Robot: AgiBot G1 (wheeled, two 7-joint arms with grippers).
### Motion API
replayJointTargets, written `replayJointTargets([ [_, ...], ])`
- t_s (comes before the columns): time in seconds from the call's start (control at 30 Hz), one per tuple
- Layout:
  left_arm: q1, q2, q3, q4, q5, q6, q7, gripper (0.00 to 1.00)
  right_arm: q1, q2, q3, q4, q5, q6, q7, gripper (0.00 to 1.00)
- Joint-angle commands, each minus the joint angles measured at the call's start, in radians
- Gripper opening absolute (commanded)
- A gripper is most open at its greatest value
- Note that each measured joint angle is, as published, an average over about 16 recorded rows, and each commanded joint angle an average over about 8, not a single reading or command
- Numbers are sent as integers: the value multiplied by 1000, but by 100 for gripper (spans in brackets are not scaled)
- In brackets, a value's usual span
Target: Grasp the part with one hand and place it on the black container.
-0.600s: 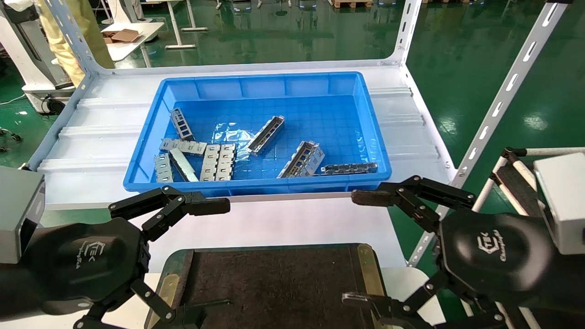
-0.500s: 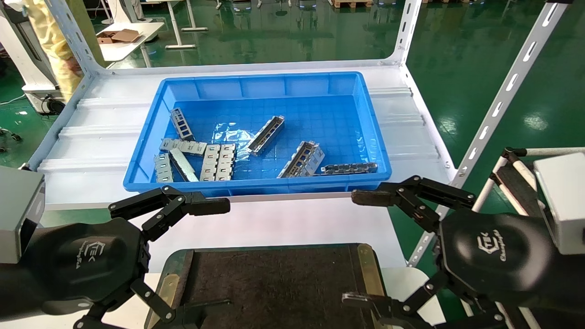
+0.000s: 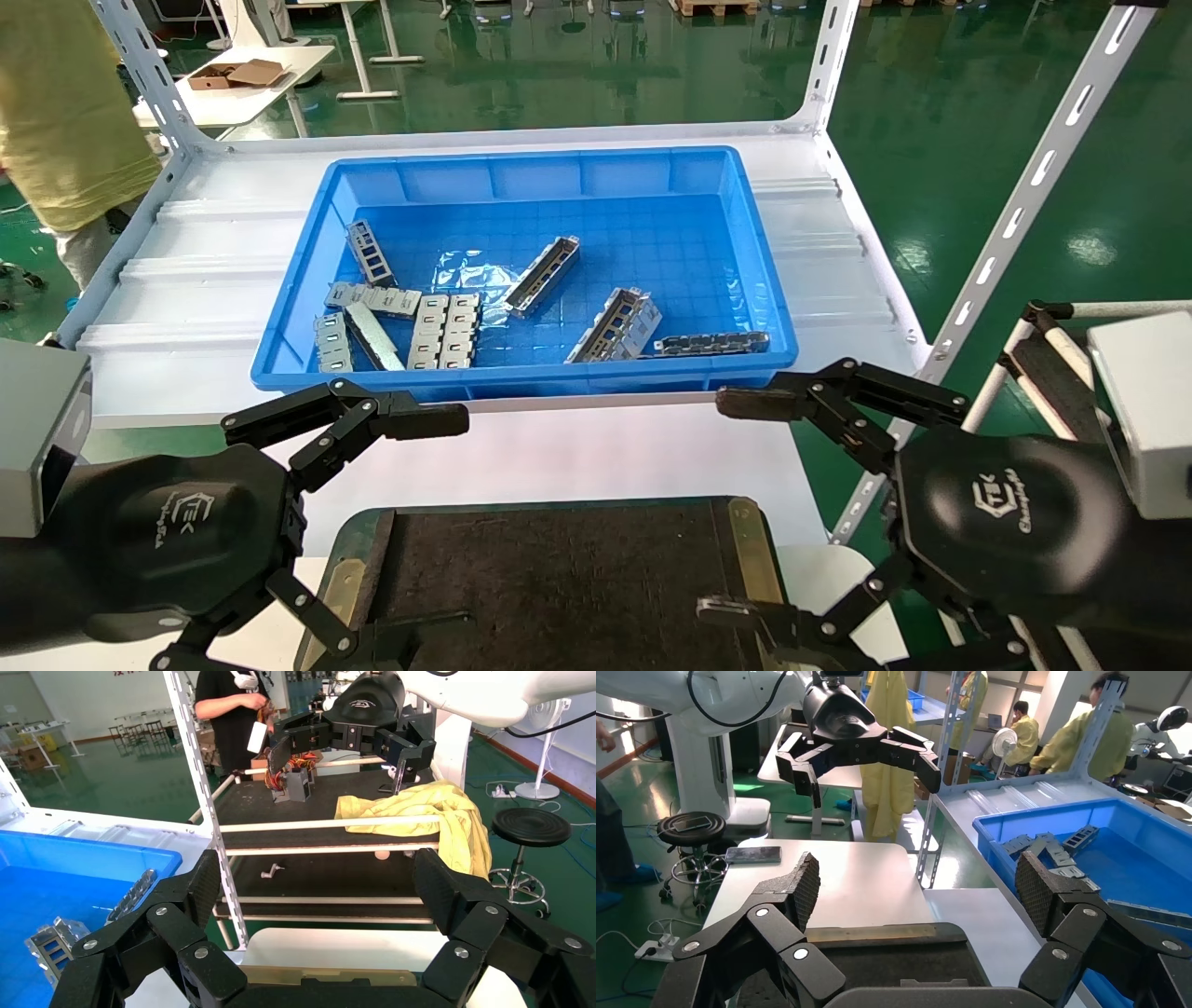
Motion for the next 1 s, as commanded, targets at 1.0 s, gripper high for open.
replayJointTargets([
  [1.0, -3, 2, 1, 0, 4, -4, 2, 100, 0, 0, 0, 0, 0, 0, 0, 100],
])
